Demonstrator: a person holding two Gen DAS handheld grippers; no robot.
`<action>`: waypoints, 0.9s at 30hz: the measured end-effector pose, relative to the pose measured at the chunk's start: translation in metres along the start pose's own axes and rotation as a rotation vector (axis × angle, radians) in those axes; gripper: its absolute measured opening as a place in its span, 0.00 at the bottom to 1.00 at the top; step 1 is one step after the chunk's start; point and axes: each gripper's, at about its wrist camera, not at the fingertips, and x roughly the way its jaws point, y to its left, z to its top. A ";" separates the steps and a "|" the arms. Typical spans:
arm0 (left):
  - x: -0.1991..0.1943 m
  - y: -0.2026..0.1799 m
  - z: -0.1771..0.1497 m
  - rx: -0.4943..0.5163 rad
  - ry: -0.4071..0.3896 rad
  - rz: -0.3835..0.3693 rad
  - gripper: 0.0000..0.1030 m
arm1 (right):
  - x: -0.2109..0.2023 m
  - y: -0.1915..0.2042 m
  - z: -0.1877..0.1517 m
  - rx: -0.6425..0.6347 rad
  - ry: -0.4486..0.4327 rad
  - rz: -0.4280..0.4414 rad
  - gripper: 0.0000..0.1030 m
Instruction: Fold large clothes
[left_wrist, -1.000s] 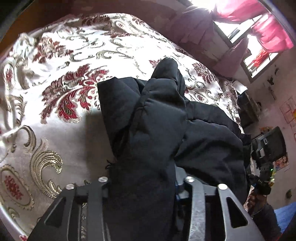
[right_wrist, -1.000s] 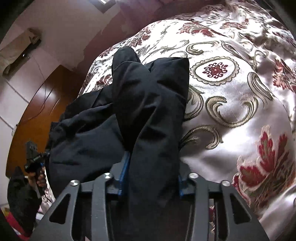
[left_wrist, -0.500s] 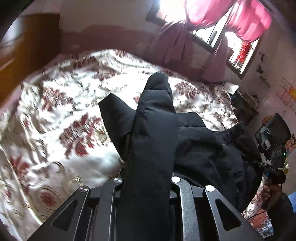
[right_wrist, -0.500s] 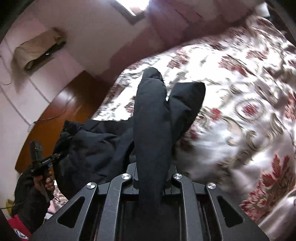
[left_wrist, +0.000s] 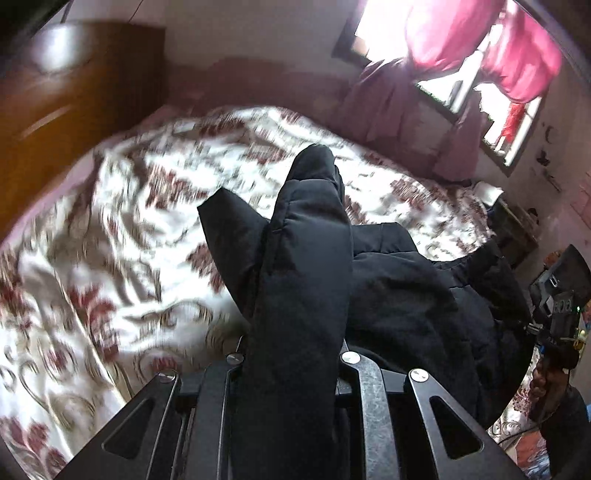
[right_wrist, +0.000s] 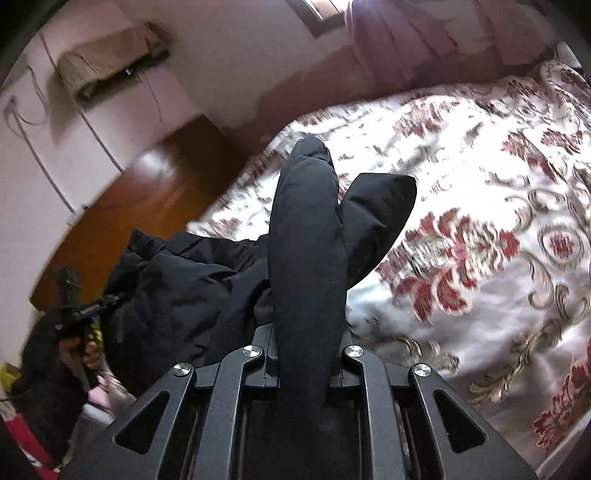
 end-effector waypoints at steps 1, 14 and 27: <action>0.006 0.003 -0.005 -0.013 0.012 0.013 0.17 | 0.005 -0.003 -0.006 0.001 0.012 -0.028 0.13; 0.031 0.023 -0.039 -0.156 0.083 0.219 0.69 | 0.023 -0.023 -0.024 0.023 0.061 -0.272 0.64; -0.021 0.001 -0.058 -0.171 -0.115 0.279 1.00 | -0.021 0.035 -0.033 -0.148 -0.198 -0.372 0.98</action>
